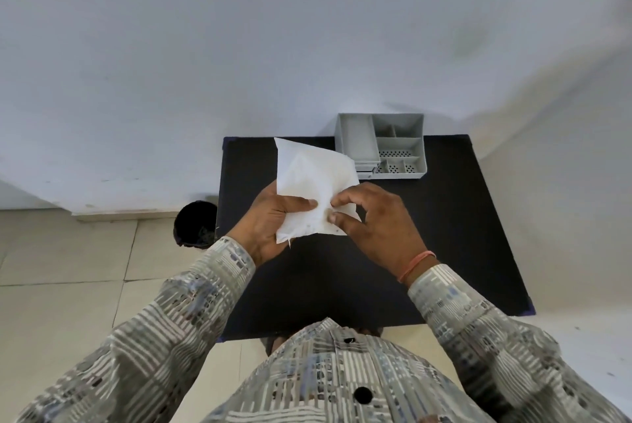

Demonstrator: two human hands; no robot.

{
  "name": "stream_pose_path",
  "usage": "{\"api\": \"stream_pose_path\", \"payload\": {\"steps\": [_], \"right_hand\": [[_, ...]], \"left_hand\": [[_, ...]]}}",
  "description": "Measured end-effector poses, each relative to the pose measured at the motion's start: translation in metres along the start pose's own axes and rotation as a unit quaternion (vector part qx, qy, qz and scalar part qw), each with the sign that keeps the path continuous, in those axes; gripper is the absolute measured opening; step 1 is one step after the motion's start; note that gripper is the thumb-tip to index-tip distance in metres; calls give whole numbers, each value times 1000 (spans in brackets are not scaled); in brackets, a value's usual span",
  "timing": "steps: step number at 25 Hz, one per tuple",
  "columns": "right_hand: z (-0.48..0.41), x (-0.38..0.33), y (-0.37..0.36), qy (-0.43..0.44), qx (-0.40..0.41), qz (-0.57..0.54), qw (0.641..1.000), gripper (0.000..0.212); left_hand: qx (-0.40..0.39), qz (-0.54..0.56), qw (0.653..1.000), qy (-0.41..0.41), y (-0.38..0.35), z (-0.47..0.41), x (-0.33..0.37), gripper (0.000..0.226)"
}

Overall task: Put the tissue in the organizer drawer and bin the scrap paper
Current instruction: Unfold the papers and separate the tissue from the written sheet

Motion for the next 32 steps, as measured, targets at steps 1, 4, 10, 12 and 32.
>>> {"api": "stream_pose_path", "payload": {"steps": [1,4,10,12,32], "right_hand": [[0,3,4,4,3,5,1000,11],[4,9,15,5,-21,8,1000,6],[21,12,47,-1,-72,14,997,38],[14,12,45,22,-98,98,990,67],[33,95,-36,-408,34,-493,768,20]], "left_hand": [[19,-14,1000,-4,-10,1,1,63],[56,-18,998,-18,-26,2,0,61],[86,12,996,-4,-41,1,-3,59],[90,32,995,26,-53,6,-2,48],[263,-271,926,-27,15,21,-13,15]]}}
Point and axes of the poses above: each hand's wrist, its own z-axis away from the middle knuckle, its own y-axis out of the back of the hand, x = y × z, the point moved 1 cm from there along -z, towards the middle knuckle, and after that the axes turned 6 degrees about y, right-handed, at the moved point
